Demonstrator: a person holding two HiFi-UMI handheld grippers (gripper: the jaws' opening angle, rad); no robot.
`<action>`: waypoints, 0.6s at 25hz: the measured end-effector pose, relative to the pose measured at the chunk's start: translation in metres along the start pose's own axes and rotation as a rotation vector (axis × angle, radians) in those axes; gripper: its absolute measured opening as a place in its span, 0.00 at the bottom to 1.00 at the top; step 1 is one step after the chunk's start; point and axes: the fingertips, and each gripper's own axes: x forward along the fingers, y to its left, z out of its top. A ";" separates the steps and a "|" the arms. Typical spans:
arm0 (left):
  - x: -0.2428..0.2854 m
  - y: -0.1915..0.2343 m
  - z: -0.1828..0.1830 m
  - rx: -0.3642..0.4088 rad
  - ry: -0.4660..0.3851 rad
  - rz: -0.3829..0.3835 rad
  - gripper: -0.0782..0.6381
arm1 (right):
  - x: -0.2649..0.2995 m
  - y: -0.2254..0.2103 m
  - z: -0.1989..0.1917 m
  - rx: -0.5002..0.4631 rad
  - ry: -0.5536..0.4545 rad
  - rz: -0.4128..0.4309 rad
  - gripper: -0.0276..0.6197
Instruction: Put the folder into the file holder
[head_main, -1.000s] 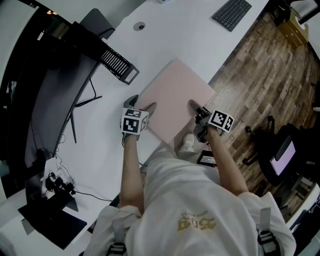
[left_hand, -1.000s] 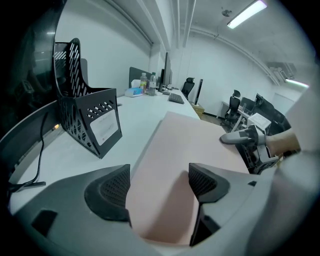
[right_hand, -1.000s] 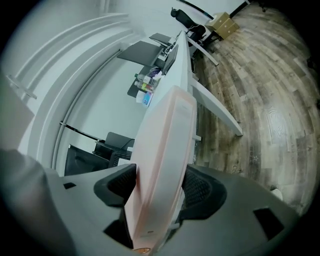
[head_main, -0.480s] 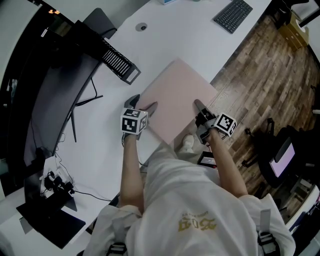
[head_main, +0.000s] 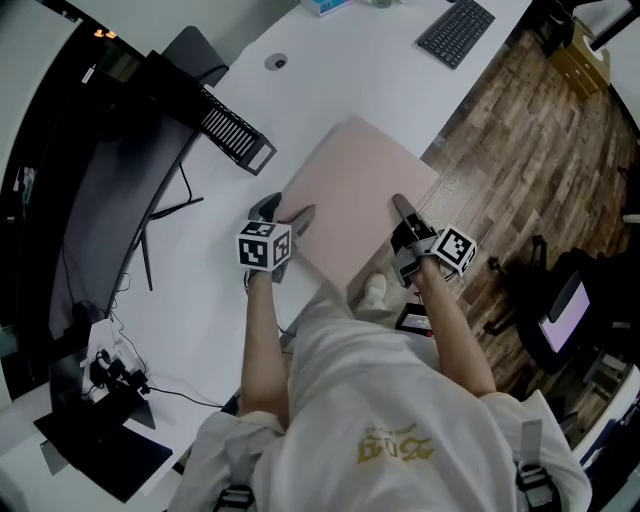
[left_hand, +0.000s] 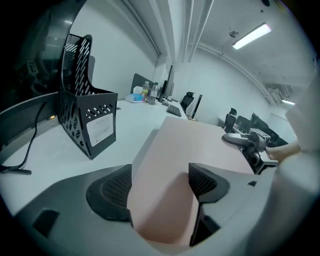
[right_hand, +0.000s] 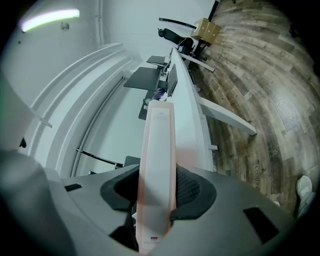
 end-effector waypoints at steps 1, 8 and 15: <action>-0.001 -0.001 0.001 -0.005 -0.006 -0.003 0.63 | 0.001 0.005 0.001 -0.010 -0.001 0.009 0.33; -0.006 -0.013 0.007 -0.013 -0.022 -0.026 0.59 | -0.001 0.027 0.012 -0.076 -0.006 0.031 0.32; -0.013 -0.052 0.013 0.003 -0.018 -0.146 0.60 | 0.004 0.042 0.015 -0.121 -0.016 0.036 0.32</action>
